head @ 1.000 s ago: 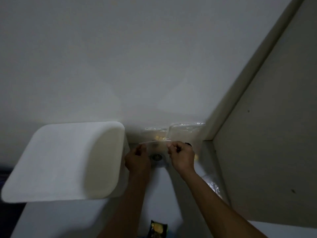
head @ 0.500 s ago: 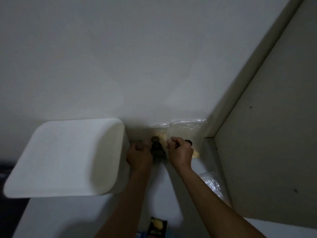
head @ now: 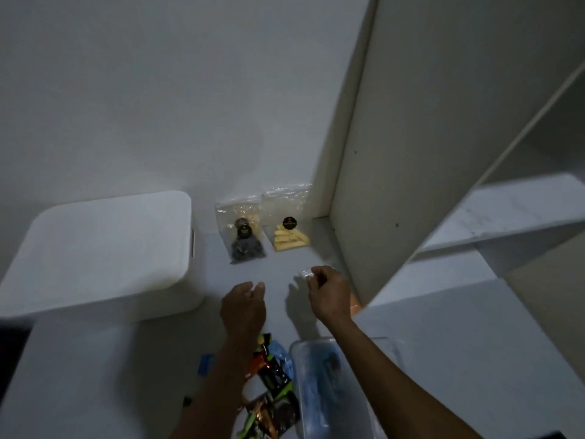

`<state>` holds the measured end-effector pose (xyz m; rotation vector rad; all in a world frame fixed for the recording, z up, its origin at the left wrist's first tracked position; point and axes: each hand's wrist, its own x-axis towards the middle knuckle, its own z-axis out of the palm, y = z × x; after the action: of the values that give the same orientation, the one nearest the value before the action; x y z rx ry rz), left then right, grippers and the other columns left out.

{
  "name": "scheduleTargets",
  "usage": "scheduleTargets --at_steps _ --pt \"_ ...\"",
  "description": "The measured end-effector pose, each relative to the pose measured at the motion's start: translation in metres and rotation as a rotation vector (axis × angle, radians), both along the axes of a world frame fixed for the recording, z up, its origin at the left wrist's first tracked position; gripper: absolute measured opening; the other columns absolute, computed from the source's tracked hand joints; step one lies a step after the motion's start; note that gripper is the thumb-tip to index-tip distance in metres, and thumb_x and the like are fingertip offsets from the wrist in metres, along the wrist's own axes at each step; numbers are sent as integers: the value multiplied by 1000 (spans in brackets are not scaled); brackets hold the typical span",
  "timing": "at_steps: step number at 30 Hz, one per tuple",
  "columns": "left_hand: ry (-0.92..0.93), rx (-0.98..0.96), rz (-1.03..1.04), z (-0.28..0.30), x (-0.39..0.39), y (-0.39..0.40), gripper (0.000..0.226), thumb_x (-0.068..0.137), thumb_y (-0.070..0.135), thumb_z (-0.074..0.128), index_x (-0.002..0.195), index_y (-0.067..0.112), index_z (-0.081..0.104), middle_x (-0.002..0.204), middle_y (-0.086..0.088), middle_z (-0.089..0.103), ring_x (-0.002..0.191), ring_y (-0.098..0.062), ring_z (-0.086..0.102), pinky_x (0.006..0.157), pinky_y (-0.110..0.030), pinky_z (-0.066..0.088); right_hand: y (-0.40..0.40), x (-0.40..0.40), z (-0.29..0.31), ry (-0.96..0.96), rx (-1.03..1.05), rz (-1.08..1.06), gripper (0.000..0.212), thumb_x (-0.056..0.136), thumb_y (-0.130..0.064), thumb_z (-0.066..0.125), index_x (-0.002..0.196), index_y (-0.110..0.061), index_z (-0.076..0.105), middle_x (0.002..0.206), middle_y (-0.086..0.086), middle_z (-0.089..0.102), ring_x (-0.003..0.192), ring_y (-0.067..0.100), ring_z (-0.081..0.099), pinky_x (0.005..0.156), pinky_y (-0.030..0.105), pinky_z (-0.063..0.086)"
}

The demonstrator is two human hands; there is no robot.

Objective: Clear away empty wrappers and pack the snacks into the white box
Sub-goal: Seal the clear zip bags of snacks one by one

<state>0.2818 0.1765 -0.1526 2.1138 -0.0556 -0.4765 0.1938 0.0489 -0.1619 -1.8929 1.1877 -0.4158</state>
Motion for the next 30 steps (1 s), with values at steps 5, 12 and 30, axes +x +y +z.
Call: scheduleTargets --at_steps 5,12,30 --pt "39 102 -165 -16 -29 -19 40 90 30 61 57 10 52 64 -5 57 74 -25 57 71 -35 45 -26 -12 -5 146 -28 18 33 88 -5 61 120 -5 64 118 17 68 111 33 62 94 34 47" --pt "222 109 -159 -52 -20 -74 30 92 31 60 105 5 68 105 -10 69 104 -31 64 90 -35 51 -70 15 -51 261 -45 131 31 90 -5 57 120 -7 61 116 15 64 107 29 63 90 31 51" --pt "258 -112 109 -57 13 -103 11 87 17 70 89 7 74 82 -5 72 77 -18 67 60 -20 46 -91 37 -54 -15 193 50 46 89 -2 61 132 -15 52 108 4 65 97 18 62 84 22 49"
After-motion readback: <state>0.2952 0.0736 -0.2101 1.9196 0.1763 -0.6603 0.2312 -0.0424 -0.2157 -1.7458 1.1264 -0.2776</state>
